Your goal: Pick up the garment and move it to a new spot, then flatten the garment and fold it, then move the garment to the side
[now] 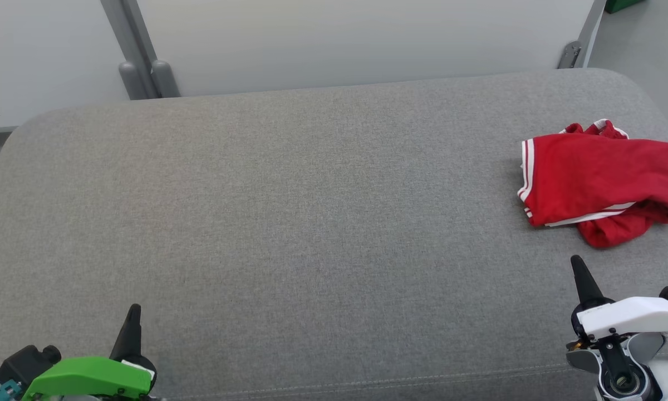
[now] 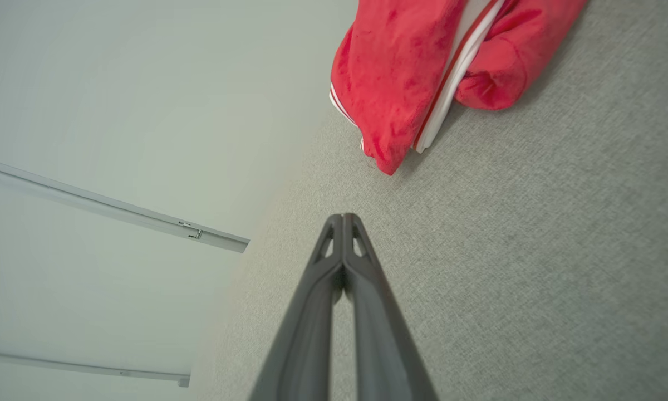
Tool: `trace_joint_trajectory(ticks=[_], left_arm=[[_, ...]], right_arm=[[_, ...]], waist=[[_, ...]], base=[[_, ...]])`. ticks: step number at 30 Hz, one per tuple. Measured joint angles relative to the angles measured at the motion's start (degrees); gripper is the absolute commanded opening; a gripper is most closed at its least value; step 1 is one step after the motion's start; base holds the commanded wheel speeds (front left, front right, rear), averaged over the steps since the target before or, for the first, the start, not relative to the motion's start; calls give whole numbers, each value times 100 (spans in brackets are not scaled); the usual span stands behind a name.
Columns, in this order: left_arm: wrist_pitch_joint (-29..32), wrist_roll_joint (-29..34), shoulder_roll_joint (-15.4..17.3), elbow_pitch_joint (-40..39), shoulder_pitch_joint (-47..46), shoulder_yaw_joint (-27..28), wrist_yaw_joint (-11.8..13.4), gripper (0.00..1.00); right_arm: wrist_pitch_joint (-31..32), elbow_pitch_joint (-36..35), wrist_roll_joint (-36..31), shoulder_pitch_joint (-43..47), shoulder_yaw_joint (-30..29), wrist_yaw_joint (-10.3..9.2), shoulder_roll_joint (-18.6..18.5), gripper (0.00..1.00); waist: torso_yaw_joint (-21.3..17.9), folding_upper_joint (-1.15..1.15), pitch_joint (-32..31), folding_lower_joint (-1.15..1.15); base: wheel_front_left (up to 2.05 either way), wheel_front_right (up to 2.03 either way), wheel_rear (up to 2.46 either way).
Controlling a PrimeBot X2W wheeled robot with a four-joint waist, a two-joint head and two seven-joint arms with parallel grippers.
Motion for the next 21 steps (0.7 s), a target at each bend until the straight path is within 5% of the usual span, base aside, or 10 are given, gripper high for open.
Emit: trace_joint_trajectory(ticks=[21], left_arm=[[368,-1212,-132,189,-279,358,-280,0]], right_arm=[[403,-9,1349,-185,-477,260,231,0]], waist=[[8,0,0,0]], base=[[0,0,0]])
